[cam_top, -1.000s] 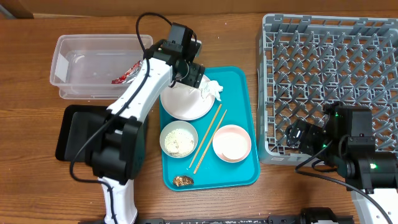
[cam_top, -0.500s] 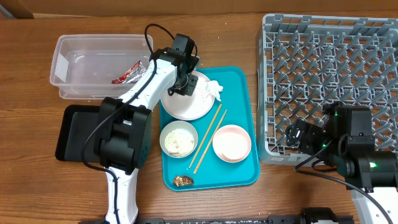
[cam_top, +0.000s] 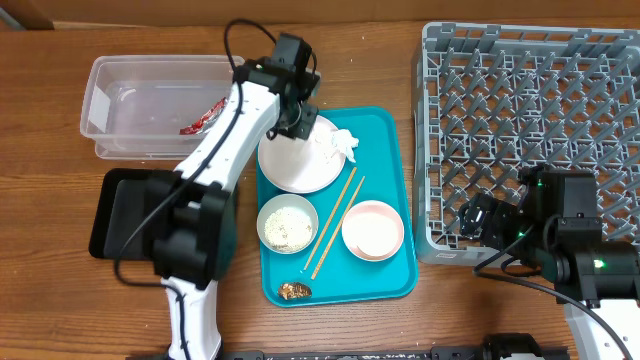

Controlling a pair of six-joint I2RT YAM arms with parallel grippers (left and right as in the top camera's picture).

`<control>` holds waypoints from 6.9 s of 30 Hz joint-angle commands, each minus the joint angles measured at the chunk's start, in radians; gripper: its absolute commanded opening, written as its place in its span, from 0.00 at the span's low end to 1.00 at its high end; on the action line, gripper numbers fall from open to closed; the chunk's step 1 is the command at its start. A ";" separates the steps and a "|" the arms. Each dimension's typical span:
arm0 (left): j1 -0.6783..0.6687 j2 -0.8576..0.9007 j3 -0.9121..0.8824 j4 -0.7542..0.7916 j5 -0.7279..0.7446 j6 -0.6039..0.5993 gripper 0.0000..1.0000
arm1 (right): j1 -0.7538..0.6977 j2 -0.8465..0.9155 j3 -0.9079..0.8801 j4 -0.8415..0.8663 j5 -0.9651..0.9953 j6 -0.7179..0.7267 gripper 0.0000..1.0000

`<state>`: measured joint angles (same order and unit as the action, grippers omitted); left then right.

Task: Sort waste into correct bins and load items into the dishwasher
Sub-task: 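Grasp the crumpled tissue on the plate with the left gripper, then drop the tissue into the clear plastic bin with the left gripper, then grasp the remaining tissue on the plate and drop it in the bin, then grasp the rim of the white rice bowl with the left gripper, then tip the rice bowl over the black tray to pour out the rice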

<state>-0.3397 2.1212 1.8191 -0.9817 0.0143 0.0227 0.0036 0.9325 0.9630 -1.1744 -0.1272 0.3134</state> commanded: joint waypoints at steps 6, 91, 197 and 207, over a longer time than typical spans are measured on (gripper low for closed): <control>0.161 -0.238 0.043 -0.003 -0.033 -0.072 0.04 | 0.001 0.000 0.029 0.001 -0.004 -0.006 1.00; 0.451 -0.082 0.319 -0.304 -0.096 -0.277 0.62 | 0.001 0.000 0.029 -0.010 -0.005 -0.006 1.00; 0.649 -0.504 -0.638 -0.066 0.906 0.224 0.04 | 0.001 0.000 0.029 -0.018 -0.004 -0.006 1.00; 0.782 -0.499 -0.744 -0.066 1.242 0.456 0.04 | 0.001 0.000 0.029 -0.018 -0.005 -0.006 1.00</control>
<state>0.4206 1.6272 1.0843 -1.0470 1.1568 0.4187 0.0032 0.9363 0.9668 -1.1969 -0.1272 0.3130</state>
